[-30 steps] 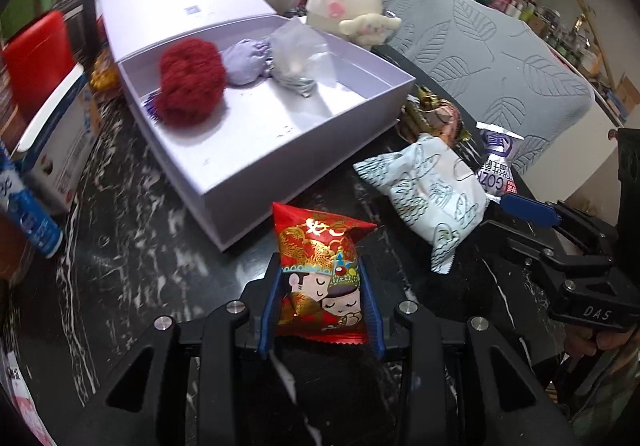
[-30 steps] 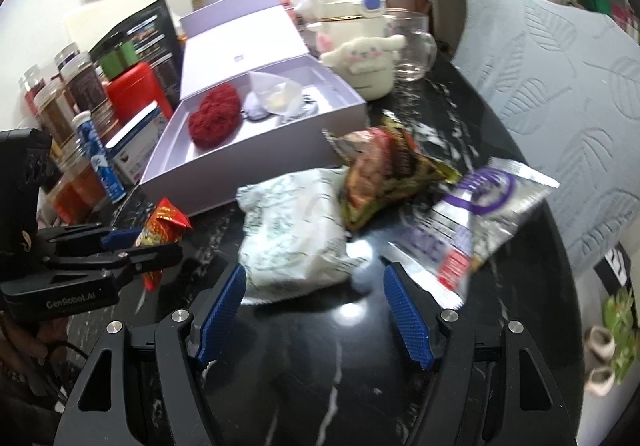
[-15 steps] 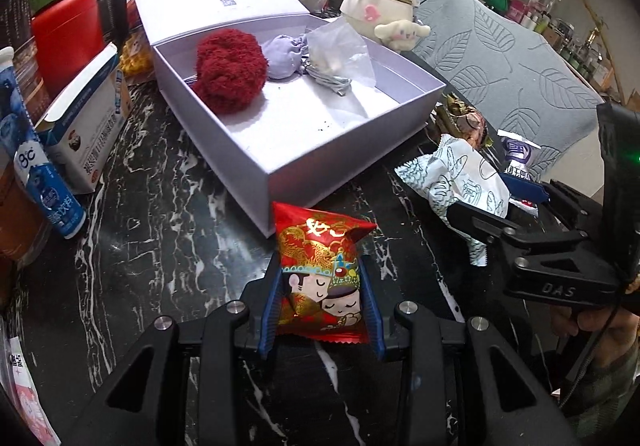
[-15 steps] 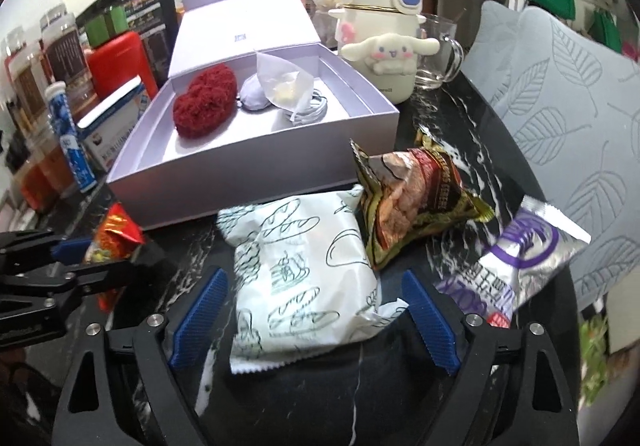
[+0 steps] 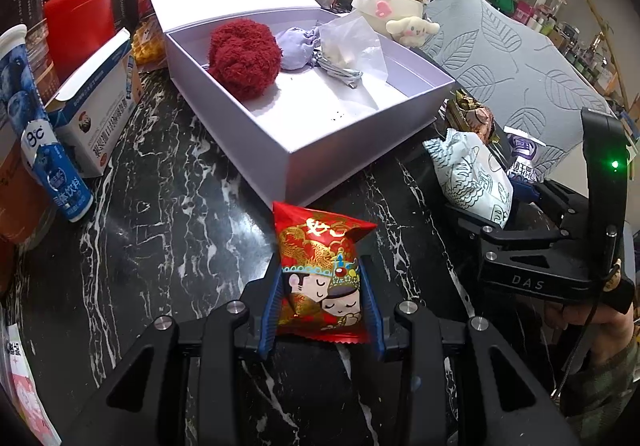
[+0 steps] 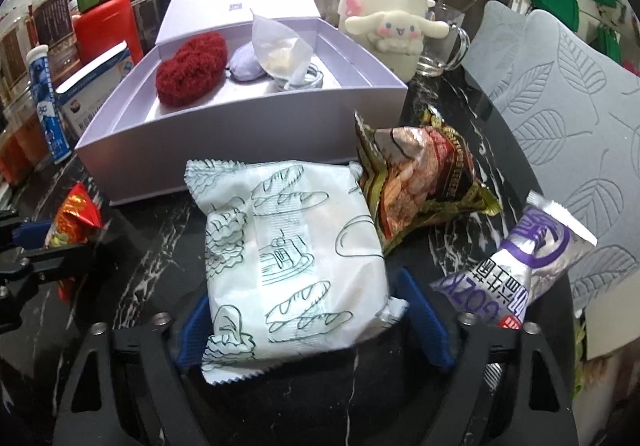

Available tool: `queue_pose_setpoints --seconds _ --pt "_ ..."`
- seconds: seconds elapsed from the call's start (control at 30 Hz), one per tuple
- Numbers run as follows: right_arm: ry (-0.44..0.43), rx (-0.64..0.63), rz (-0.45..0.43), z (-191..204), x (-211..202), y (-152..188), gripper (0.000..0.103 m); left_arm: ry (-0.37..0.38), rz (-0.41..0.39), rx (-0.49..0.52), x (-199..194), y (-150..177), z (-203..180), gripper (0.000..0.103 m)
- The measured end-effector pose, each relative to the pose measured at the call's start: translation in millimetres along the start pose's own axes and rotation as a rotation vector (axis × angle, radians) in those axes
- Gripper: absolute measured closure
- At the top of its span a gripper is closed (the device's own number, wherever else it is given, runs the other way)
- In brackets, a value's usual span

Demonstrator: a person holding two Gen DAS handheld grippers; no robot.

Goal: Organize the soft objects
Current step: 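Lift and carry the red packet and white pouch with both tools over the gift box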

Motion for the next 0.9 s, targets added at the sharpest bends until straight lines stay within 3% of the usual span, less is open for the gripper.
queue_pose_setpoints --seconds 0.2,0.9 --pt "-0.039 0.024 -0.007 3.9 -9.8 2.4 0.035 -0.002 -0.011 -0.008 -5.9 1.5 1.1 0.068" --pt "-0.104 0.049 -0.018 19.8 -53.3 48.7 0.039 -0.002 -0.057 -0.008 -42.3 32.6 -6.2 0.068"
Point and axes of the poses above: each gripper's, at about its wrist camera, not at the fingertips, and x roughly the way its jaws point, z to its left, y to its underside, the point moved 6 cm from there along x, roughly the way its jaws point, and after that the axes turned 1 degree about x, right-handed, at the moved point
